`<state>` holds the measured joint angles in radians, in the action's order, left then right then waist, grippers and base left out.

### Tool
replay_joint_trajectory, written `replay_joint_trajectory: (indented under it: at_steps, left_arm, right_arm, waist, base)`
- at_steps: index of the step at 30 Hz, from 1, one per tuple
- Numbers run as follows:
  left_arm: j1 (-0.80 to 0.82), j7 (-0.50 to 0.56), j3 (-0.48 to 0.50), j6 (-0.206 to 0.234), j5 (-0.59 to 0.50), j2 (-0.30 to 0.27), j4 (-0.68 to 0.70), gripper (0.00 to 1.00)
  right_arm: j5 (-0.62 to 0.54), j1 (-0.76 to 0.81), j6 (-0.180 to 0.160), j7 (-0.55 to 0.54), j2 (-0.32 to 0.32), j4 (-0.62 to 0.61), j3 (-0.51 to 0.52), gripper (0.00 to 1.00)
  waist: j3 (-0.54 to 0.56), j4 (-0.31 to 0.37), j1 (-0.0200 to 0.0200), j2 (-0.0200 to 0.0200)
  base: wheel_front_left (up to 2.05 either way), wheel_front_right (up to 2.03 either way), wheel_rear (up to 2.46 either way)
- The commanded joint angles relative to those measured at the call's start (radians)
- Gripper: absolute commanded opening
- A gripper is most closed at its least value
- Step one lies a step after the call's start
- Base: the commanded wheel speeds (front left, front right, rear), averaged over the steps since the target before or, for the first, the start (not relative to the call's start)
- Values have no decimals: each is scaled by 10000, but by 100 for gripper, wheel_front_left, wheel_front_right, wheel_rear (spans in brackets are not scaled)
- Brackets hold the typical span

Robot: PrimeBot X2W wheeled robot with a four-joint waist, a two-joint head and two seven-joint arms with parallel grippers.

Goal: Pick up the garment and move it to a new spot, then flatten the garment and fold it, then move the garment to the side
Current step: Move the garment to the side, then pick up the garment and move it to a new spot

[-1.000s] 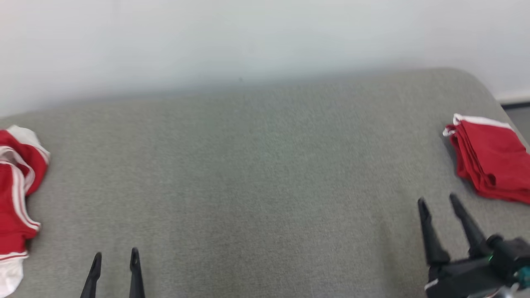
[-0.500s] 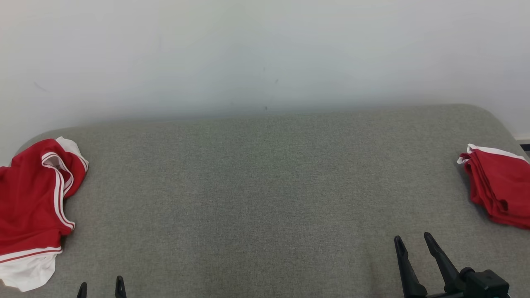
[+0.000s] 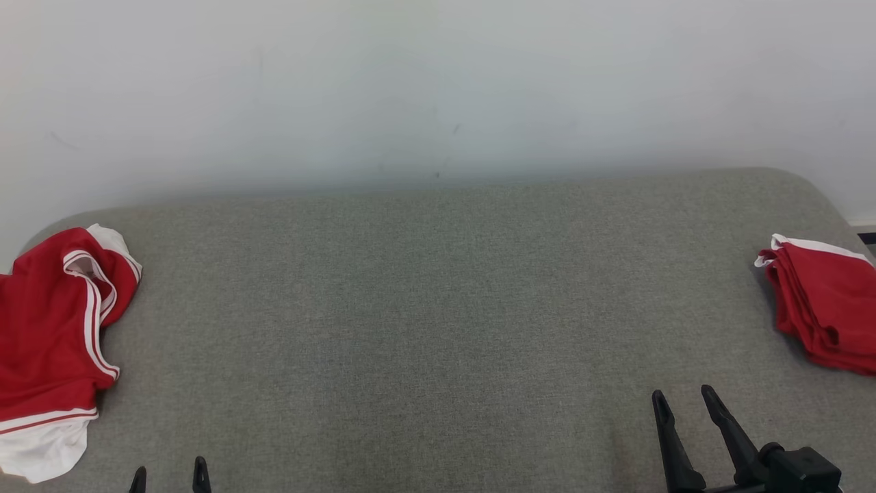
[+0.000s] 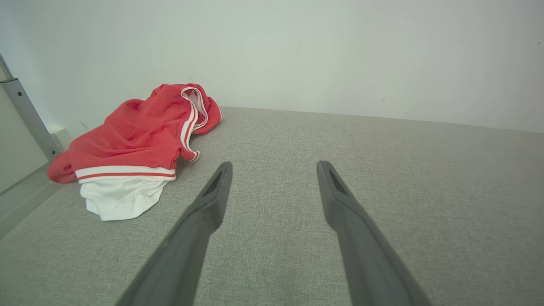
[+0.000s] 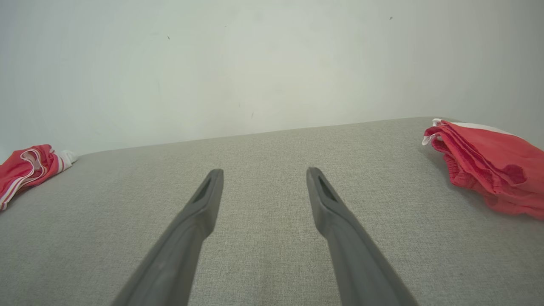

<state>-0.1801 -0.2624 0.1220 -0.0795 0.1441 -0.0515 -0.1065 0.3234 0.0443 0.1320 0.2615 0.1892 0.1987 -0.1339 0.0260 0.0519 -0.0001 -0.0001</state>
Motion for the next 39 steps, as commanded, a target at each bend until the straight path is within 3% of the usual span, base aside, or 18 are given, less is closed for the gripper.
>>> replay_joint_trajectory:
  at_steps: [1, 16, 39]
  left_arm:
    - [-55, -32, -3, 14, 41, 15, 16, 100]
    - [58, -32, 16, 7, 12, 13, -23, 100]
    - [-415, -32, 361, 9, -205, 14, 211, 100]
  right_arm:
    - [-44, 30, -23, 38, -18, -3, -11, 100]
    - [-54, 58, -23, 42, 94, -25, -30, 100]
    - [8, 119, -23, 41, -95, -20, -315, 100]
  waist:
    - [-12, 9, 1, 1]
    - [35, -463, 1, 1]
    - [345, -3889, 1, 1]
  base:
    - [0, 0, 0]
    - [0, 0, 0]
    - [0, 0, 0]
